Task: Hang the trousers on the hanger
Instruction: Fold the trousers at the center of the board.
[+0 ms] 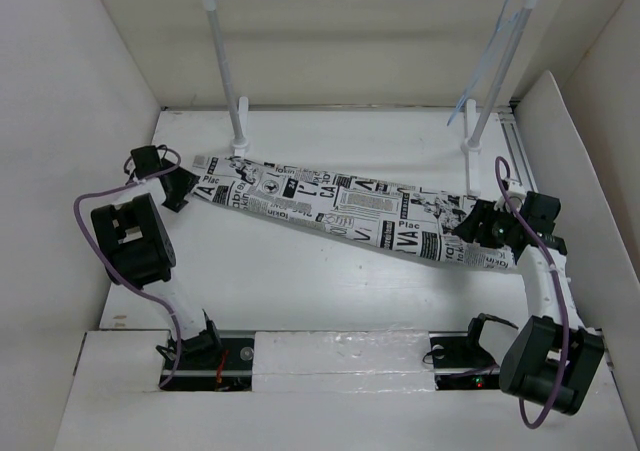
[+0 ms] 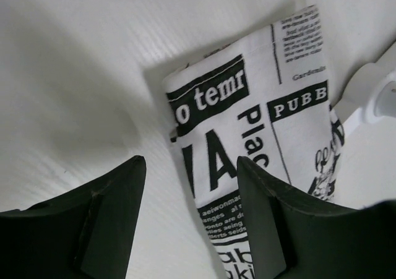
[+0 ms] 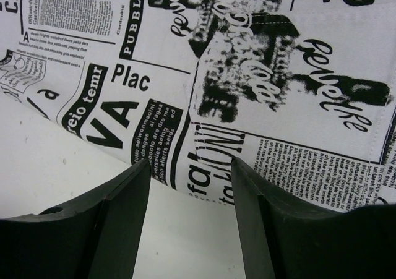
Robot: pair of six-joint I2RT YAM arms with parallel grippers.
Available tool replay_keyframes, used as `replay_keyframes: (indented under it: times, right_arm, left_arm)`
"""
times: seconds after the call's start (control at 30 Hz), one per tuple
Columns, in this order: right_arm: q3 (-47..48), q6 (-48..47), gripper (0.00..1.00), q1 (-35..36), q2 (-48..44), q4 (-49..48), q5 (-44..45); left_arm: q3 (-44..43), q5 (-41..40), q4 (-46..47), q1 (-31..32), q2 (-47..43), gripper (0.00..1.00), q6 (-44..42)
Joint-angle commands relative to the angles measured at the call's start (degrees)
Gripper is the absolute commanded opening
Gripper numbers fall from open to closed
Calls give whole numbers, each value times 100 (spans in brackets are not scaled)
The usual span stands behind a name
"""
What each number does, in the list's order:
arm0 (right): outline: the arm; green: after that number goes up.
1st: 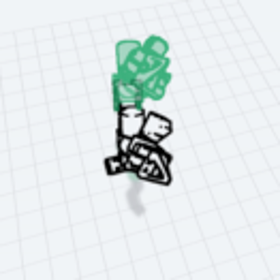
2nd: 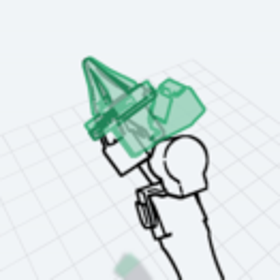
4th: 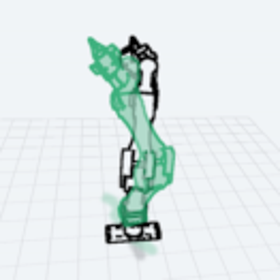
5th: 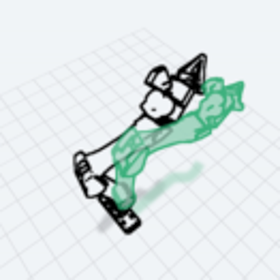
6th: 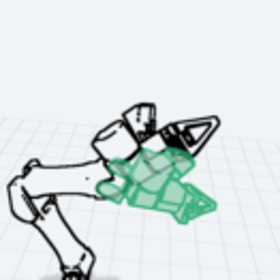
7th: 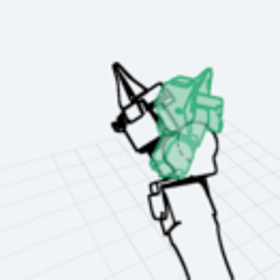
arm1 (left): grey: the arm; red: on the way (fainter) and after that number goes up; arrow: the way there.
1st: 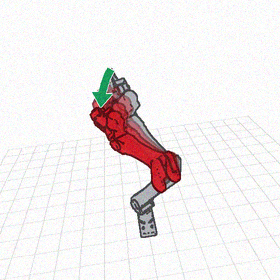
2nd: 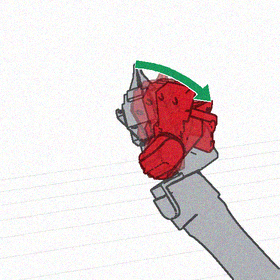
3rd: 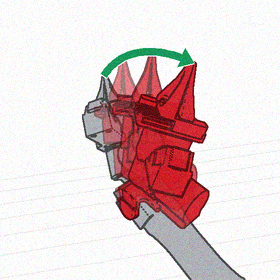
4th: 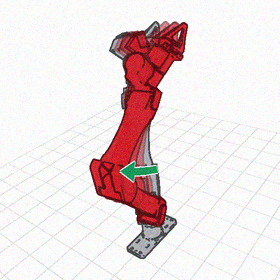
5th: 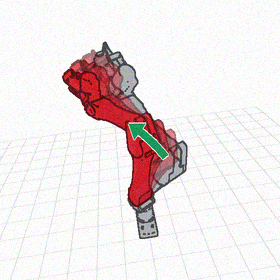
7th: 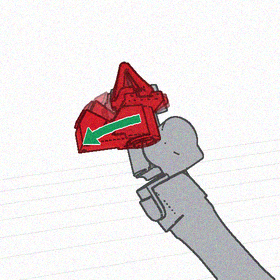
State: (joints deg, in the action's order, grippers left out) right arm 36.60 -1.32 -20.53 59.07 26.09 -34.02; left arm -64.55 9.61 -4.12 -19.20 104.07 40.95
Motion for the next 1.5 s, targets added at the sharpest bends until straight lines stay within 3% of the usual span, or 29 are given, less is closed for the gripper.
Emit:
replay_keyframes:
  times: [0.0,0.2,0.5,0.63,0.8,0.97,1.13,1.17,1.3,1.37,1.43,1.47]
  right_arm:
    - [181,-70,60,50,34,-341,-193]
    - [181,44,60,172,52,-429,-228]
    - [137,115,66,234,-114,-288,123]
    - [216,360,95,59,-176,272,860]
    - [-46,808,100,-1004,-203,494,1134]
    - [-671,1335,99,-2085,139,-235,994]
    - [-619,1608,100,-2586,780,-928,1319]
    - [-584,1913,100,-2587,1365,-1287,1284]
    - [-584,2092,100,-2587,2061,-1763,1179]
    - [-436,2057,94,-2587,2292,-1976,1012]
    - [-321,2057,58,-2639,2416,-1863,1046]
    - [-268,1918,49,-2640,2408,-1783,1029]
  left_arm:
    - [302,-301,-317,-5,-352,57,-17]
    - [313,-248,-150,188,-98,52,53]
    - [-127,-371,-142,461,421,33,396]
    - [-338,-494,-343,461,526,0,335]
    - [-716,-837,-616,392,623,0,-78]
    - [-778,-1468,-827,338,536,0,-368]
    - [-365,-1848,-827,84,211,0,-526]
    - [-69,-1918,-775,22,19,0,-544]
    - [170,-1945,-854,22,-97,0,-535]
    - [398,-2085,-880,22,-272,0,-570]
    - [522,-2217,-976,22,-413,0,-614]
    - [653,-2348,-1020,22,-588,0,-667]
